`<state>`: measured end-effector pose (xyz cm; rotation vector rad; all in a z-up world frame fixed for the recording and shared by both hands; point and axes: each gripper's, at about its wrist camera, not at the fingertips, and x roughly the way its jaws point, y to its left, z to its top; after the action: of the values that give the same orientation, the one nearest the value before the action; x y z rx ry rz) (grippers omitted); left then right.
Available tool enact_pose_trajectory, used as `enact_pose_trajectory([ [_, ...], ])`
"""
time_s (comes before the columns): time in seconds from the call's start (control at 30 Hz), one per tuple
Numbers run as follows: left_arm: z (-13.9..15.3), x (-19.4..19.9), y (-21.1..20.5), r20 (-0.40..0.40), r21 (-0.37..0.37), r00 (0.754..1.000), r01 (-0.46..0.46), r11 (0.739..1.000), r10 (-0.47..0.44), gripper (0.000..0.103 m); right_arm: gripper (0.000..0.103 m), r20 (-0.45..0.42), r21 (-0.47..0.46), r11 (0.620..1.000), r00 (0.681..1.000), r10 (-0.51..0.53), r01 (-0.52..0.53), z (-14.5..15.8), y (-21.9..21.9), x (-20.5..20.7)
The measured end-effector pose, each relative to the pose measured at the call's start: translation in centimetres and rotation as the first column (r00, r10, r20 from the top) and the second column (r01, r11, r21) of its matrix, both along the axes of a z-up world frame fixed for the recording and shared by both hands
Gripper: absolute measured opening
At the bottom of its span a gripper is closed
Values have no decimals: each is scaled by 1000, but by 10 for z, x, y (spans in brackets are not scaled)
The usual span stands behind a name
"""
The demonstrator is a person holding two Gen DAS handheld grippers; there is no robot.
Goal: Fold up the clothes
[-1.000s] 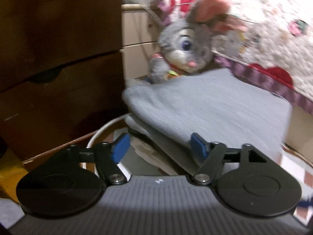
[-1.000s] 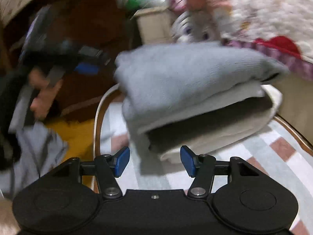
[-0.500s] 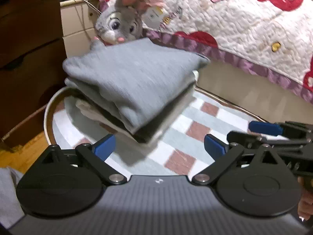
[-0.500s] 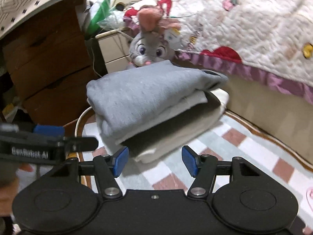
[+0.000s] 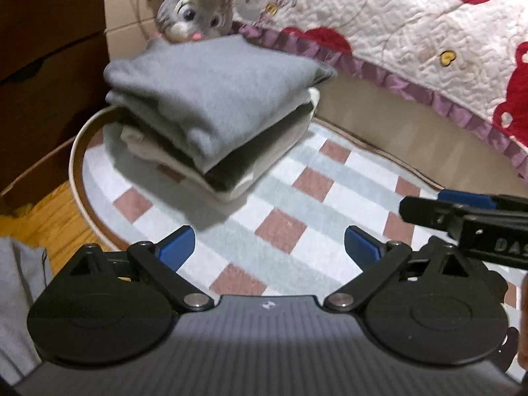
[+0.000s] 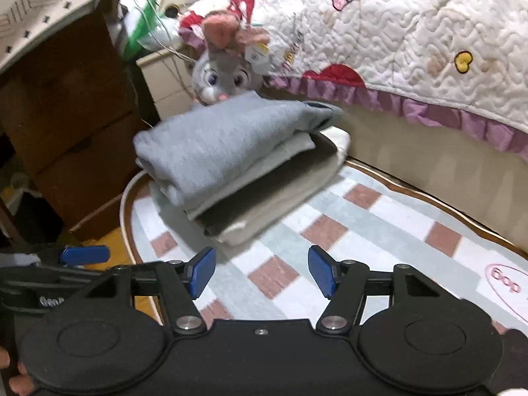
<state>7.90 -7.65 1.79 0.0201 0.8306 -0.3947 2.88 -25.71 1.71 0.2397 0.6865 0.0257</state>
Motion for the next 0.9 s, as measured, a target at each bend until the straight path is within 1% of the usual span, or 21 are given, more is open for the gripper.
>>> enact_pose_trajectory([
  [0.07,3,-1,0,3,2,1000,-5,1000,5,98,68,-19,-2,1000,1000,1,-1,6,3,0],
  [0.13,7,-4,2,21,7,1000,-10,1000,10,98,70,-21,-30,999,1000,14,-15,12,9,-3],
  [0.2,11,-6,4,28,14,999,-27,1000,27,98,70,-16,-76,996,999,36,-37,17,17,-7],
  [0.3,14,-8,7,14,18,999,-44,999,43,98,70,-7,-140,989,999,49,-50,20,27,-13],
  [0.53,19,-12,9,31,17,998,-50,999,50,98,71,8,-183,982,999,47,-44,29,34,-20],
  [0.63,20,-12,10,22,3,997,-69,998,69,98,73,16,-181,983,999,37,-33,30,33,-20],
  [0.7,19,-11,9,25,9,997,-71,997,71,98,74,16,-164,986,1000,24,-21,29,31,-19],
  [0.83,17,-11,8,30,21,997,-74,997,74,98,74,0,-145,989,1000,17,-17,24,30,-18],
  [0.9,17,-9,10,16,10,997,-80,997,80,98,74,-5,-147,989,1000,22,-23,23,31,-18],
])
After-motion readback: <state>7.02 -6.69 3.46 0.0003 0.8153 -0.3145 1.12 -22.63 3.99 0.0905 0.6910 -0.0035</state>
